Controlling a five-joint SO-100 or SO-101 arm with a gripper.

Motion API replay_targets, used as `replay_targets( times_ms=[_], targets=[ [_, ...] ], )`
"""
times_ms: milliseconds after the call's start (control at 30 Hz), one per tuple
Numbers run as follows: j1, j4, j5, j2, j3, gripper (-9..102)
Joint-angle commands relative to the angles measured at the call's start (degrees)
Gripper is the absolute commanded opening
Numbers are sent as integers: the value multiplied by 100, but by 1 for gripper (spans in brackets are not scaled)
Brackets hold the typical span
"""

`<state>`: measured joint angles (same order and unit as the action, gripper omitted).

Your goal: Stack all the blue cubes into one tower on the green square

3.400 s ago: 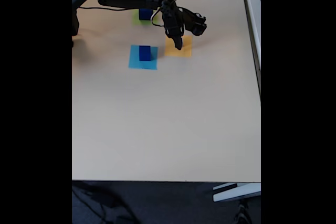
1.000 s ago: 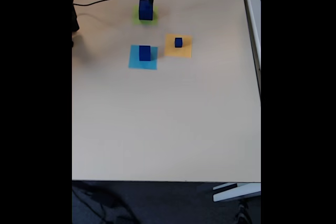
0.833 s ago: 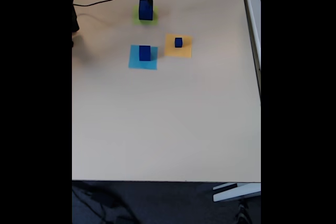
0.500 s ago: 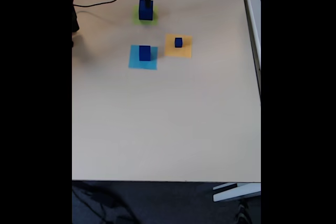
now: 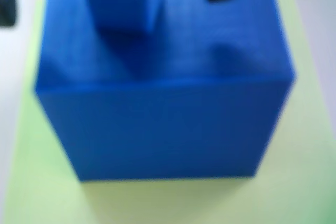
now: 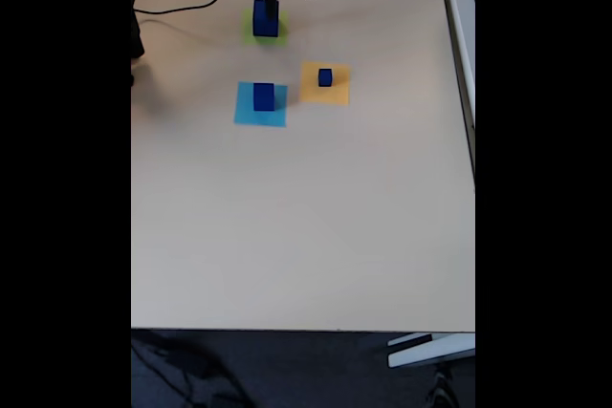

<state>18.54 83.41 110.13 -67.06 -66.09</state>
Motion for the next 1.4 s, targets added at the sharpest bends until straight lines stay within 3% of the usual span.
replay_targets(
  times_ms=[0, 1367],
  targets=[
    [-18, -105, 44, -53, 0, 17],
    [-325, 281, -378, -729, -387, 6]
  ],
)
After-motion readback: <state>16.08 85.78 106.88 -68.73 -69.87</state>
